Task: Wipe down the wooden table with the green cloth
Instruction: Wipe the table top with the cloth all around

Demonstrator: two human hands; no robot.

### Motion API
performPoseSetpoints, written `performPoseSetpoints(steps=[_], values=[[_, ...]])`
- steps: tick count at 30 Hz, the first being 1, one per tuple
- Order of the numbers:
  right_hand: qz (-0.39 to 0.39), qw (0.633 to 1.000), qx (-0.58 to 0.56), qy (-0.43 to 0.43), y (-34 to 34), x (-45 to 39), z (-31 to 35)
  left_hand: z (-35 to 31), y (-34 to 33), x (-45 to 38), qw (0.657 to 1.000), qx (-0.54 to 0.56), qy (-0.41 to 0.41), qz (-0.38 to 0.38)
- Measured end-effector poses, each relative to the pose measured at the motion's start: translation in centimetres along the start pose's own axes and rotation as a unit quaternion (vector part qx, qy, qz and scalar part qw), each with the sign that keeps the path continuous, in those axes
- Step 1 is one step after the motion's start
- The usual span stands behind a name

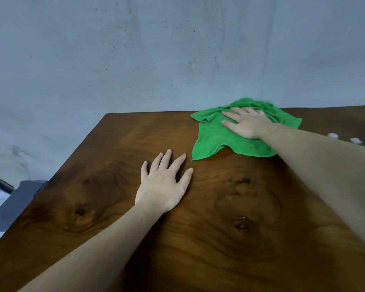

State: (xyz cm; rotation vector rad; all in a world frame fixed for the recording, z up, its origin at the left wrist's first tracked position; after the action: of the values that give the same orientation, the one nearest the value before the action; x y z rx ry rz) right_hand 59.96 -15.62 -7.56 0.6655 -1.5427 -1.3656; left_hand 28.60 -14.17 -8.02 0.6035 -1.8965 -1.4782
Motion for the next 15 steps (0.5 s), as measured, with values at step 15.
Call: performPoseSetpoints(steps=[15], values=[[-0.002,0.977,0.039,0.212,-5.6,14.6,6.1,-0.6,0.3,1.0,0.996,0.058,-0.028,-0.059]])
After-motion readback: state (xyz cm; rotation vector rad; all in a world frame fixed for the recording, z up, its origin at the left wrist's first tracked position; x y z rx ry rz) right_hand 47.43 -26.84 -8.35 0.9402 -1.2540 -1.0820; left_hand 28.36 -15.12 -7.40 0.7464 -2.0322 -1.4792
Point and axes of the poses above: each hand's wrist, its own x-axis away from the middle knuckle, its own y-axis out of the back of the hand, z = x × y, the point moved 4 cm from there along -x, towards the middle knuckle, and after that the axes turned 10 degrees about z, right-handed, at the moved point
